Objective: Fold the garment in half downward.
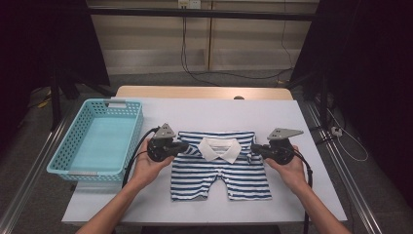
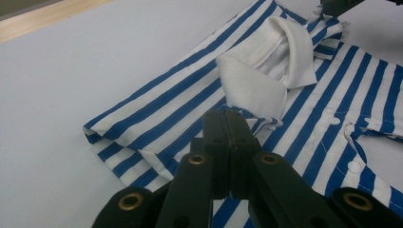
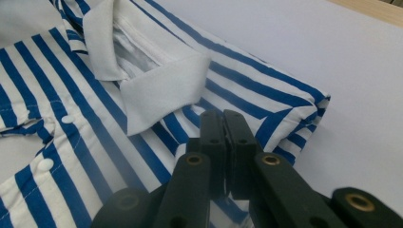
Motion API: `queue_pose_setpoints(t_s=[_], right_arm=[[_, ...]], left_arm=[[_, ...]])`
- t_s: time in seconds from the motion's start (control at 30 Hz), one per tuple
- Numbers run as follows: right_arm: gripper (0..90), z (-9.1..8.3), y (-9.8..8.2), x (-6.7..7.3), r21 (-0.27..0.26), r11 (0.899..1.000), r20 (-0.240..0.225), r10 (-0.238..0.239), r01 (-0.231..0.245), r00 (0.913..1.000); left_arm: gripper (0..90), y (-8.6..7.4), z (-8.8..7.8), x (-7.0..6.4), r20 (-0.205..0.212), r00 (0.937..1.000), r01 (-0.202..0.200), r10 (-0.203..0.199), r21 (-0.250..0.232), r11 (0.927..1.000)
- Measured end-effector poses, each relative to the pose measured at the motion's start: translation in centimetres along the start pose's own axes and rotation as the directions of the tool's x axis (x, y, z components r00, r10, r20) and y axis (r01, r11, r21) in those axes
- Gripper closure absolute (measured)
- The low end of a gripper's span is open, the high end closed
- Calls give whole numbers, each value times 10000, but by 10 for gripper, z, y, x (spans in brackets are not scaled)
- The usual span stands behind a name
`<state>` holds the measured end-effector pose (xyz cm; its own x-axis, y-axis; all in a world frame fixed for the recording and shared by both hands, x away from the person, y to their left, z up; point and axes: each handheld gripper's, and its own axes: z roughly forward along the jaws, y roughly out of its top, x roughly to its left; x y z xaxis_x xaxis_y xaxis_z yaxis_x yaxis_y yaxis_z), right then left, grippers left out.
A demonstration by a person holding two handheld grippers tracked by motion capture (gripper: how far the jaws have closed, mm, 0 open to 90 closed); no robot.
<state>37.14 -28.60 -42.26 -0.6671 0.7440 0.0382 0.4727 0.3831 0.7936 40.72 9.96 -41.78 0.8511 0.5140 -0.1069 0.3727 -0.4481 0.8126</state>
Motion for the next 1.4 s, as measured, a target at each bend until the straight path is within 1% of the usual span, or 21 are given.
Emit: queue_pose_setpoints(t_s=[0.03, 0.07, 0.1, 0.13, 0.17, 0.2, 0.33, 0.37, 0.4, 0.47, 0.57, 0.7, 0.73, 0.87, 1.0, 1.03, 1.1, 1.2, 1.27, 1.33, 1.4], right_arm=[[882, -1, -1, 1, 87, 10000, 10, 4, -4, 10000], [882, -1, -2, 1, 93, 9999, -17, -60, 60, 10000], [882, -2, -3, 2, 143, 9999, -31, -7, 8, 10000], [882, -2, -4, 3, 142, 9999, -31, -83, 83, 10000], [882, -3, -5, 4, 198, 9998, -88, -66, 67, 9999], [882, -4, -6, 5, 241, 9997, -97, -81, 83, 9999], [882, -7, -10, 8, 331, 9994, -182, -125, 131, 9998], [882, -7, -12, 9, 391, 9991, -210, -133, 141, 9997], [882, -7, -13, 9, 421, 9989, -214, -204, 213, 9996], [882, -9, -16, 12, 468, 9987, -241, -182, 193, 9995], [882, -10, -17, 15, 521, 9982, -291, -288, 303, 9992], [882, -12, -19, 18, 564, 9980, -383, -275, 296, 9989], [882, -12, -19, 19, 540, 9981, -390, -274, 295, 9989], [882, -16, -17, 20, 320, 9991, -438, -255, 270, 9987], [882, -20, -16, 22, 167, 9996, -488, -236, 245, 9985], [882, -21, -16, 22, 156, 9995, -498, -255, 263, 9984], [882, -23, -18, 24, 185, 9995, -534, -239, 249, 9983], [882, -26, -19, 26, 148, 9995, -539, -279, 287, 9982], [882, -29, -20, 27, 116, 9996, -517, -261, 267, 9983], [883, -31, -20, 27, 58, 9997, -527, -253, 257, 9983], [883, -32, -21, 28, 4, 9998, -572, -209, 210, 9981]], left_arm=[[894, 0, -1, 2, -186, 9991, -375, 375, 34, 9993], [894, 0, 1, -1, 68, 10000, -49, 49, 7, 10000], [893, 0, 0, 0, -102, 9993, -359, 360, 95, 9993], [894, -2, 2, -3, 95, 10000, 4, -4, 35, 10000], [894, -2, 1, -2, 5, 9994, -345, 345, 180, 9992], [894, -3, 2, -3, 26, 9991, -415, 415, 166, 9990], [894, -8, 0, -7, 128, 9987, -495, 490, 369, 9981], [894, -9, -1, -9, 447, 9989, -190, 165, 582, 9981], [894, -9, -1, -8, 321, 9984, -479, 459, 659, 9967], [894, -10, -1, -9, 388, 9976, -604, 574, 809, 9949], [894, -12, 0, -11, 452, 9978, -521, 483, 869, 9949], [894, -14, -3, -13, 531, 9969, -635, 586, 945, 9935], [894, -14, -4, -13, 427, 9977, -567, 531, 871, 9946], [894, -12, -10, -13, 496, 9979, -460, 427, 691, 9965], [894, -14, -14, -15, 536, 9970, -607, 564, 822, 9948], [894, -16, -14, -17, 480, 9980, -448, 418, 638, 9970], [894, -15, -17, -18, 593, 9970, -536, 494, 700, 9961], [894, -16, -17, -22, 688, 9969, -416, 375, 601, 9973], [895, -14, -19, -23, 739, 9957, -597, 553, 581, 9965], [894, -13, -20, -24, 756, 9962, -466, 427, 516, 9976], [894, -14, -21, -24, 776, 9955, -582, 537, 568, 9967]])
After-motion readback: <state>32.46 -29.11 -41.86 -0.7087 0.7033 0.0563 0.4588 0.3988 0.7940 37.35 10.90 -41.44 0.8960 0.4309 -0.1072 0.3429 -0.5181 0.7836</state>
